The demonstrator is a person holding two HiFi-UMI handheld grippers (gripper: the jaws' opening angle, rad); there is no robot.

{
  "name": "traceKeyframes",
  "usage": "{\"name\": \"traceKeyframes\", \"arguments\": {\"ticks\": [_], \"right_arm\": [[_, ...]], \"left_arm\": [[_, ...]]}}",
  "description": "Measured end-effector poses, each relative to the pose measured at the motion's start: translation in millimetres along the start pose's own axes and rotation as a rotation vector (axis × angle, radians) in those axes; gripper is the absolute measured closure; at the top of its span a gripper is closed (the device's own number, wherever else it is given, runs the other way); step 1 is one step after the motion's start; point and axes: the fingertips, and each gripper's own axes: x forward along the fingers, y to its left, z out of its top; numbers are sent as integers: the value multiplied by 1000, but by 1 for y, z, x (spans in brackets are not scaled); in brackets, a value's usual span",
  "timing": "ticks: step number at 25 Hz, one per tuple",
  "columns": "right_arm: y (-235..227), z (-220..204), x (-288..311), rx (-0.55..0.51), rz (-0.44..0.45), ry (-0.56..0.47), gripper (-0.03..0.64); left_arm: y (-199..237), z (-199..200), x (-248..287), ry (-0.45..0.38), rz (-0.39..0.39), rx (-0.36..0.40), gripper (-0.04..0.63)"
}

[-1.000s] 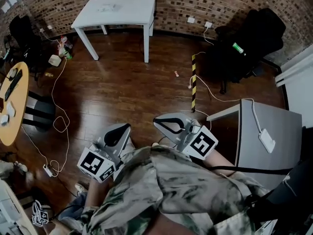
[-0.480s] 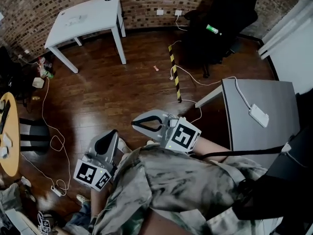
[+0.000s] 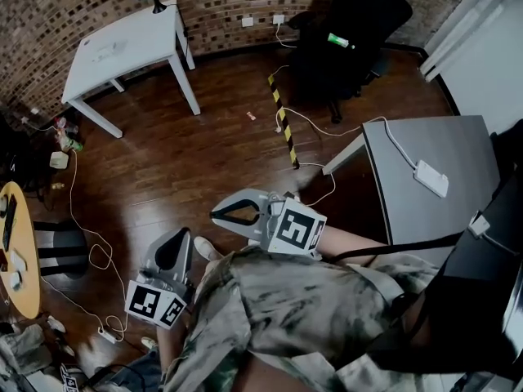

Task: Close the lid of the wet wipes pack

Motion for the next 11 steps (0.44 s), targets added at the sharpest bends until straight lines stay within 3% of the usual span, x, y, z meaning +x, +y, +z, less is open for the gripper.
{"name": "traceKeyframes", "arguments": {"ticks": [11], "right_arm": [[-14, -3, 30, -1, 24, 25, 615]], "left_arm": [[32, -1, -3, -6, 10, -23, 594]]}}
